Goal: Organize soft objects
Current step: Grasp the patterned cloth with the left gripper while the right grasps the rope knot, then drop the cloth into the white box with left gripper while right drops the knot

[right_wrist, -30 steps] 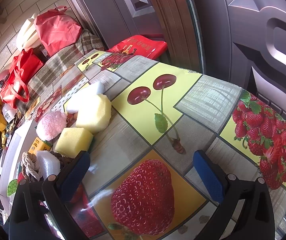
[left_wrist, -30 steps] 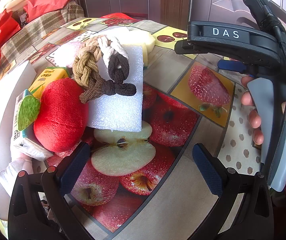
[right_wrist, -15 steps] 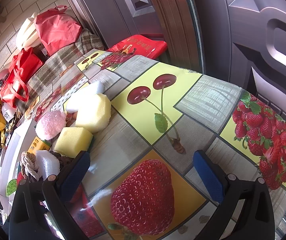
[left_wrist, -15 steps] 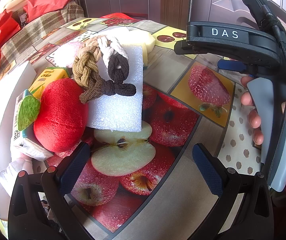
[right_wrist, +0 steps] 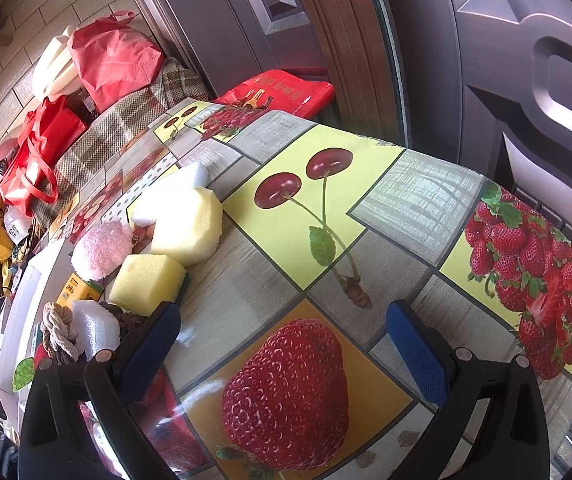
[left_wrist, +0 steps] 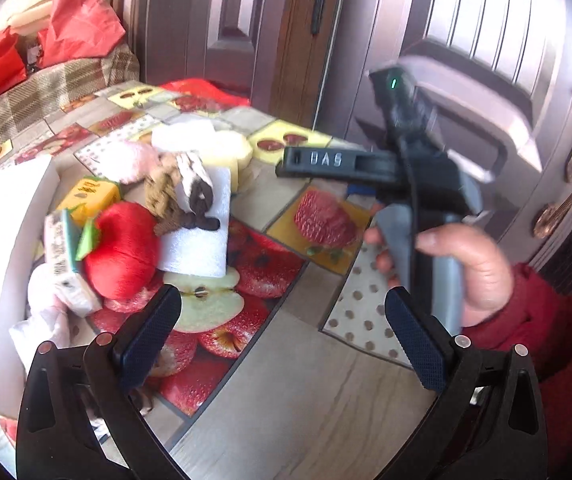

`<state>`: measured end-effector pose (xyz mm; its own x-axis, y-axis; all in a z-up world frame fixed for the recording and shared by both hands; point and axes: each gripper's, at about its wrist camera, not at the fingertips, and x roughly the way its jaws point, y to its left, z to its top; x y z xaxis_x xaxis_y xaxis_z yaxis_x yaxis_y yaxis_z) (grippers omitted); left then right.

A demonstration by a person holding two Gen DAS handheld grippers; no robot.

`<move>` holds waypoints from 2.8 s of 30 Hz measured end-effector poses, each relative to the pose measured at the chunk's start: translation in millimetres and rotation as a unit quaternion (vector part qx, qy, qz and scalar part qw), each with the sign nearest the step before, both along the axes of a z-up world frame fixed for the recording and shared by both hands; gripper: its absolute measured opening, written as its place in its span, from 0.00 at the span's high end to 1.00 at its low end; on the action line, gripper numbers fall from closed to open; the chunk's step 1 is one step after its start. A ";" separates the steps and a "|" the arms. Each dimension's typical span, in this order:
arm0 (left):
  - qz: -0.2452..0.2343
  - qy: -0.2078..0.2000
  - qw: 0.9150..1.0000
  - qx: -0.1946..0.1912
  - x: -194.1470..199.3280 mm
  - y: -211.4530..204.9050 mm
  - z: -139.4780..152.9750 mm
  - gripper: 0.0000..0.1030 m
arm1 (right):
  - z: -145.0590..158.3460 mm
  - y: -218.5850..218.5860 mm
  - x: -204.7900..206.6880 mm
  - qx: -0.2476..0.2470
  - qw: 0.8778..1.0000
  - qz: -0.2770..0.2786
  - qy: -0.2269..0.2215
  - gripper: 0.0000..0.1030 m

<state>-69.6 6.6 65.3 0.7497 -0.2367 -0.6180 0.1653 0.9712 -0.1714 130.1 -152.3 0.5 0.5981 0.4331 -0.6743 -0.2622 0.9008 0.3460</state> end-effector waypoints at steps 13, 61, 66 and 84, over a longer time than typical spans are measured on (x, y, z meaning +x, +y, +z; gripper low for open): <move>0.100 0.019 0.995 0.024 -60.9 85.5 -13.0 0.01 | -1.1 -1.3 0.0 0.006 1.000 0.000 0.000 0.00; 0.237 -0.122 0.957 0.112 -80.1 91.4 -12.3 0.61 | 63.4 54.3 -110.1 0.029 0.910 0.203 -0.359 0.71; 0.284 -0.148 0.942 0.098 -95.1 115.4 -10.5 0.61 | 64.1 60.4 -111.6 0.036 0.911 0.206 -0.356 0.71; 0.351 -0.155 0.912 0.145 -93.2 162.9 -14.0 0.61 | 50.3 140.5 -139.2 0.040 0.900 0.308 -0.305 0.71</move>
